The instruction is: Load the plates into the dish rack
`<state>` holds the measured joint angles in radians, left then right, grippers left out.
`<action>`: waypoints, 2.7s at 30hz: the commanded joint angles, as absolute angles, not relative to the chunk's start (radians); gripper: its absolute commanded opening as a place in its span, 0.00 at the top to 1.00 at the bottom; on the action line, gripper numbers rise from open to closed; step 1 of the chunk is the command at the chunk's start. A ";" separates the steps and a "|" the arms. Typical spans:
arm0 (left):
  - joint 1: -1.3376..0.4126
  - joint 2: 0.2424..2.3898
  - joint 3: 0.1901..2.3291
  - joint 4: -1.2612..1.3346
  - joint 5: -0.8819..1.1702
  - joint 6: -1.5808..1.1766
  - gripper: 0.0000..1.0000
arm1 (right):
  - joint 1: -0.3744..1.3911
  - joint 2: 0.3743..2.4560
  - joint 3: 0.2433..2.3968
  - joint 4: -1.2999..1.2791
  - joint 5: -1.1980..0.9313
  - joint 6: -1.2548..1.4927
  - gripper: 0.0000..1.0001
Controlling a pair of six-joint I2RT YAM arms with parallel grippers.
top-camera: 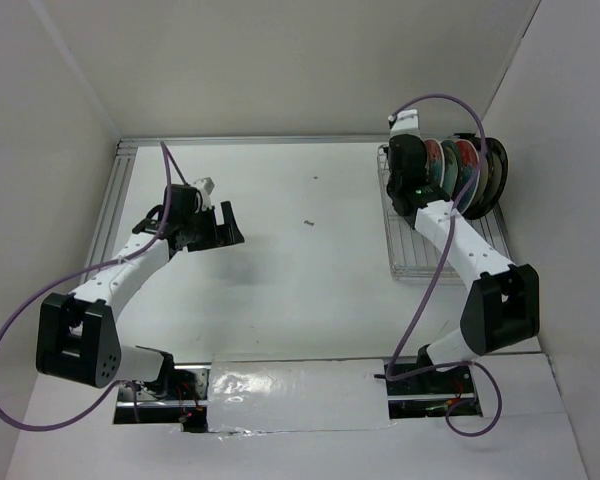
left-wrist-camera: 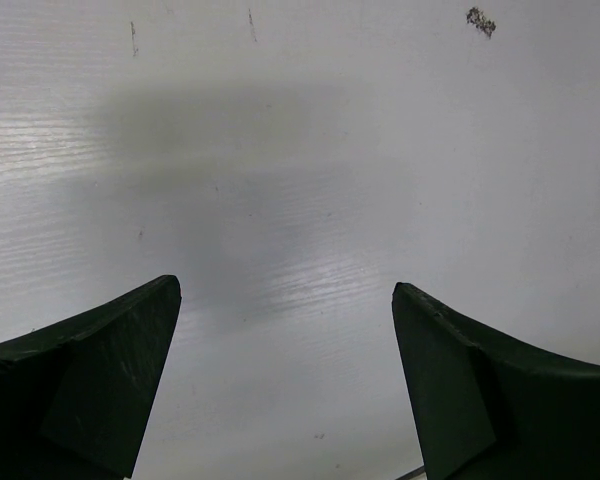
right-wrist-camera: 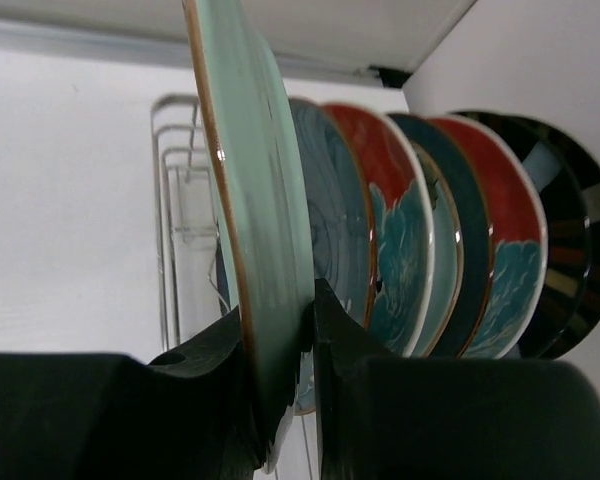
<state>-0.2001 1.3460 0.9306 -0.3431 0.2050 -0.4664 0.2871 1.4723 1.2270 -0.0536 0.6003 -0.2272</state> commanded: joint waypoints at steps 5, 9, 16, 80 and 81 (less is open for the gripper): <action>-0.206 1.374 0.954 -0.319 0.193 -0.436 0.00 | 0.239 1.468 1.181 0.140 0.574 -0.190 1.00; -0.206 1.374 0.954 -0.310 0.193 -0.436 0.00 | 0.203 1.489 1.169 0.127 0.535 -0.161 1.00; -0.206 1.394 0.963 -0.310 0.202 -0.436 0.00 | 0.156 1.542 1.151 0.066 0.434 -0.075 1.00; -0.215 0.517 0.712 -0.497 -0.103 -0.469 0.00 | 0.350 0.515 0.857 -0.609 0.327 0.337 0.01; -0.215 0.517 0.712 -0.497 -0.103 -0.460 0.00 | 0.350 0.506 0.848 -0.600 0.318 0.337 0.01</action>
<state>-0.2096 0.5175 0.7128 -0.5377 -0.0853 -0.4549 0.3428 0.5198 0.8574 -0.6186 0.3401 0.3256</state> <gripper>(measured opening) 0.995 0.991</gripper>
